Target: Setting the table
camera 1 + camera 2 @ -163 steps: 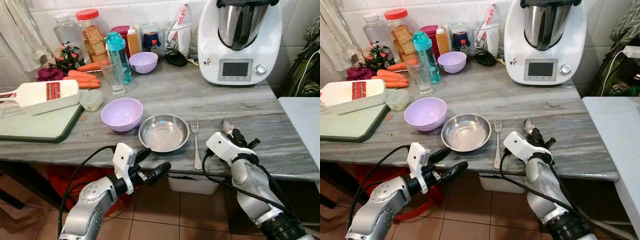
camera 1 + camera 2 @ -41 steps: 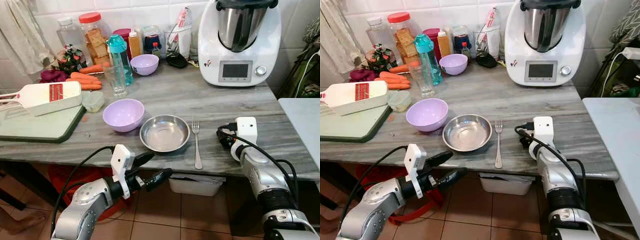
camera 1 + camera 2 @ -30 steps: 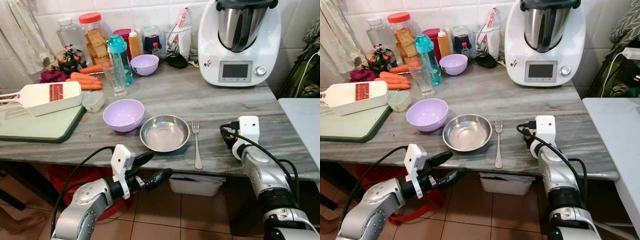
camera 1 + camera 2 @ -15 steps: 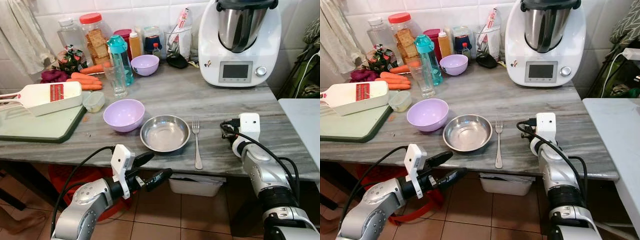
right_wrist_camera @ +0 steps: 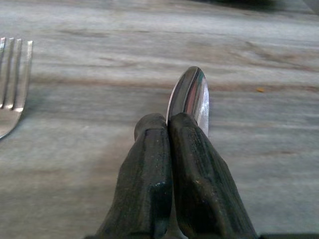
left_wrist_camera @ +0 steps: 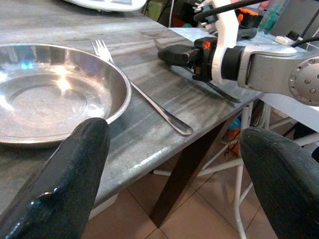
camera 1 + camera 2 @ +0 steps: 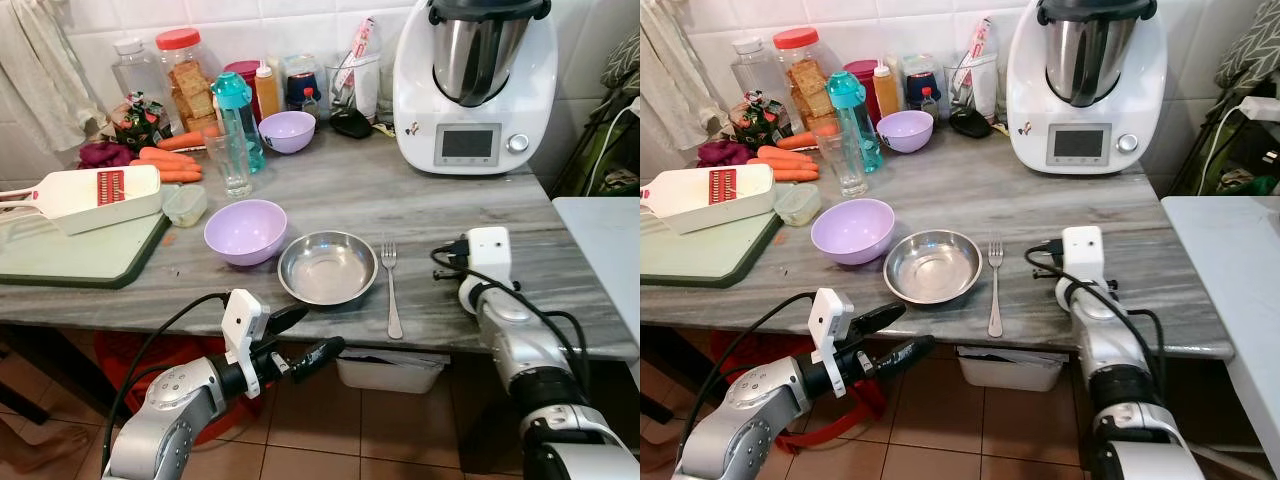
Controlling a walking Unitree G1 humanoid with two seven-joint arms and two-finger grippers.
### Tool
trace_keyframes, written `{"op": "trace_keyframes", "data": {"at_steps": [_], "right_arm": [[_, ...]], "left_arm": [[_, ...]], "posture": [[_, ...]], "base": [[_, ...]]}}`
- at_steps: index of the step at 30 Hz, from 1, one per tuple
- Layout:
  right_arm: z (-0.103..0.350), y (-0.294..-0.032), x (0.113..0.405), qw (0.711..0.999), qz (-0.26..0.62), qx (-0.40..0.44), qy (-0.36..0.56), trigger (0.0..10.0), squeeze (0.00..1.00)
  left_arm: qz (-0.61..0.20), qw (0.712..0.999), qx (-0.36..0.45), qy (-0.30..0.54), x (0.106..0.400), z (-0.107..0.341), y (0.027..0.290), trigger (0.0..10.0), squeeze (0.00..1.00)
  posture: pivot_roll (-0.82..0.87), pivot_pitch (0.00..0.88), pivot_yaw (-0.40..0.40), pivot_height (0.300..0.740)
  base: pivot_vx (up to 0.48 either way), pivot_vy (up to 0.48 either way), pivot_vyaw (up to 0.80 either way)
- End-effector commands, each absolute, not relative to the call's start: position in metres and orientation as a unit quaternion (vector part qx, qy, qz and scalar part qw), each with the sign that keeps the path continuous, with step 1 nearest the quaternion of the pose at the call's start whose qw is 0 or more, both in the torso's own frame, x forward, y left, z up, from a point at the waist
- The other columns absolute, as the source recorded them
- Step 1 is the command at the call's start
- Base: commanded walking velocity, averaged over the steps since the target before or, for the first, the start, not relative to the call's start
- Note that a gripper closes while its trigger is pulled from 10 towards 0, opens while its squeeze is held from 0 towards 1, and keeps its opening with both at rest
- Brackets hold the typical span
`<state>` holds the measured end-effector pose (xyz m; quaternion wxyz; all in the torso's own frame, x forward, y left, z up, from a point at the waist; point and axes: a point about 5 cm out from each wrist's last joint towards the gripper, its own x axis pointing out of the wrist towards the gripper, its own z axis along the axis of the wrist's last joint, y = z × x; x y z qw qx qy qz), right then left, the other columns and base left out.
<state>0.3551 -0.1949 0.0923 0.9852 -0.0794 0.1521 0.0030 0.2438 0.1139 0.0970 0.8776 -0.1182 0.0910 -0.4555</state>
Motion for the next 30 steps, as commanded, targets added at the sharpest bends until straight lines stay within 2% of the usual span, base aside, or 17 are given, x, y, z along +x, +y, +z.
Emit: {"op": "trace_keyframes", "data": {"at_steps": [1, 7, 8, 9, 16, 26, 30], "right_arm": [[0.063, -0.187, 0.343, 0.973, 0.013, -0.073, 0.217, 0.0, 0.00], [0.064, -0.178, 0.346, 0.976, 0.028, -0.069, 0.206, 0.0, 0.00], [0.065, -0.176, 0.347, 0.977, 0.028, -0.066, 0.201, 8.1, 1.00], [0.066, -0.175, 0.348, 0.978, 0.028, -0.062, 0.195, 10.0, 1.00], [0.077, -0.167, 0.352, 0.989, 0.024, -0.013, 0.147, 10.0, 1.00], [0.098, -0.168, 0.352, 0.998, -0.002, 0.001, 0.068, 10.0, 1.00], [0.103, -0.165, 0.348, 0.998, 0.014, -0.002, 0.053, 10.0, 1.00]], "left_arm": [[-0.452, 0.881, -0.111, 0.088, 0.246, 0.100, 0.117, 10.0, 0.00], [-0.450, 0.882, -0.111, 0.087, 0.247, 0.101, 0.117, 10.0, 0.00], [-0.450, 0.882, -0.111, 0.086, 0.247, 0.101, 0.116, 10.0, 0.00], [-0.449, 0.882, -0.111, 0.086, 0.247, 0.101, 0.116, 10.0, 0.00], [-0.449, 0.883, -0.112, 0.082, 0.248, 0.101, 0.114, 10.0, 0.00], [-0.448, 0.883, -0.113, 0.080, 0.249, 0.102, 0.114, 10.0, 0.00], [-0.446, 0.884, -0.113, 0.080, 0.250, 0.100, 0.114, 10.0, 0.00]], "posture": [[0.03, 0.000, 0.110, 0.740], [0.03, 0.000, 0.107, 0.740], [0.03, 0.000, 0.105, 0.740], [0.03, 0.000, 0.104, 0.740], [0.03, 0.000, 0.102, 0.740], [0.03, 0.000, 0.101, 0.740], [0.02, 0.000, 0.097, 0.740]], "base": [[0.000, 0.000, 0.00], [0.000, 0.000, 0.00], [0.000, 0.000, 0.00], [0.000, 0.000, 0.00], [0.000, 0.000, 0.00], [0.000, 0.000, 0.00], [0.000, 0.000, 0.00]]}}
